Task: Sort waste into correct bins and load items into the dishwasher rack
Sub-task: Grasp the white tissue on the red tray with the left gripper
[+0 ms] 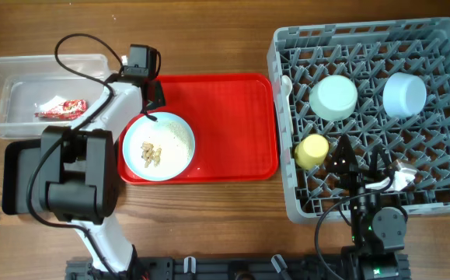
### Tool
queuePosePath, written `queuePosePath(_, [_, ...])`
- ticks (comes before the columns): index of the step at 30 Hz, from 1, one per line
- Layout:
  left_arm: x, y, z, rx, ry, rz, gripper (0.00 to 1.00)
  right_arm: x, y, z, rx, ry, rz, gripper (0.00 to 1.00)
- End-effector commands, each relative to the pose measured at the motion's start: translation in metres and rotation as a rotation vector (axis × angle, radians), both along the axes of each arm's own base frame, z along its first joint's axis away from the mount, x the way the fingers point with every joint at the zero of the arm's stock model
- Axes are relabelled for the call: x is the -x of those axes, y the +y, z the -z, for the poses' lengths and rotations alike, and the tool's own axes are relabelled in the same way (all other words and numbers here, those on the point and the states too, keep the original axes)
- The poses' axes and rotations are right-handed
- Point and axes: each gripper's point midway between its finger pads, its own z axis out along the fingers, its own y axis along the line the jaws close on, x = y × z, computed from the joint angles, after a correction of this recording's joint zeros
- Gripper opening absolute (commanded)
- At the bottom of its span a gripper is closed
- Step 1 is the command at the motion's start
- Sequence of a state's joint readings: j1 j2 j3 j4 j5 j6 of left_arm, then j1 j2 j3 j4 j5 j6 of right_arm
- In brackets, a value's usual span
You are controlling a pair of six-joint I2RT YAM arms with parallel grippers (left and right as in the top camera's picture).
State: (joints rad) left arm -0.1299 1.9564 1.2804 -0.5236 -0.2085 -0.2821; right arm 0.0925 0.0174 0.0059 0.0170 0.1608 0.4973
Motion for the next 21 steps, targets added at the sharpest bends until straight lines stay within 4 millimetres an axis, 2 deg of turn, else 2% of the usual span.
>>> queuePosePath(1, [-0.019, -0.015, -0.087, 0.109, -0.174, 0.002, 0.04, 0.000, 0.000, -0.003, -0.008, -0.013, -0.004, 1.00])
queuePosePath(2, [-0.017, -0.015, -0.106, 0.126, -0.203, -0.023, 0.04, 0.000, 0.000, -0.003, -0.008, -0.013, -0.004, 1.00])
queuePosePath(5, [-0.005, -0.012, -0.143, 0.146, -0.259, -0.048, 0.04, 0.000, 0.000, -0.003, -0.008, -0.013, -0.003, 1.00])
queuePosePath(7, [0.008, -0.001, -0.166, 0.148, -0.288, -0.072, 0.04, 0.000, 0.000, -0.003, -0.008, -0.013, -0.003, 1.00])
queuePosePath(9, [0.017, 0.016, -0.177, 0.144, -0.296, -0.108, 0.04, 0.000, 0.000, -0.003, -0.008, -0.013, -0.004, 1.00])
queuePosePath(11, [0.021, 0.032, -0.177, 0.152, -0.290, -0.149, 0.04, 0.000, 0.000, -0.003, -0.008, -0.013, -0.003, 1.00])
queuePosePath(12, [0.021, 0.031, -0.175, 0.186, -0.282, -0.141, 0.04, 0.000, 0.000, -0.003, -0.008, -0.013, -0.004, 1.00])
queuePosePath(13, [0.019, 0.027, -0.168, 0.217, -0.268, -0.130, 0.12, 0.000, 0.000, -0.003, -0.008, -0.013, -0.004, 1.00])
queuePosePath(14, [0.016, 0.021, -0.157, 0.239, -0.245, -0.104, 0.29, 0.000, 0.000, -0.003, -0.008, -0.013, -0.003, 1.00])
queuePosePath(15, [0.014, 0.018, -0.149, 0.238, -0.231, -0.091, 0.42, 0.000, 0.000, -0.003, -0.008, -0.013, -0.004, 1.00])
queuePosePath(16, [0.012, 0.015, -0.133, 0.225, -0.201, -0.069, 0.55, 0.000, 0.000, -0.003, -0.008, -0.013, -0.003, 1.00])
queuePosePath(17, [0.010, 0.013, -0.123, 0.217, -0.182, -0.058, 0.62, 0.000, 0.000, -0.003, -0.008, -0.013, -0.004, 1.00])
queuePosePath(19, [0.005, 0.010, -0.095, 0.200, -0.124, -0.045, 0.72, 0.000, 0.000, -0.003, -0.008, -0.013, -0.004, 1.00])
queuePosePath(21, [0.000, 0.008, -0.066, 0.195, -0.072, -0.047, 0.73, 0.000, 0.000, -0.003, -0.008, -0.013, -0.004, 1.00])
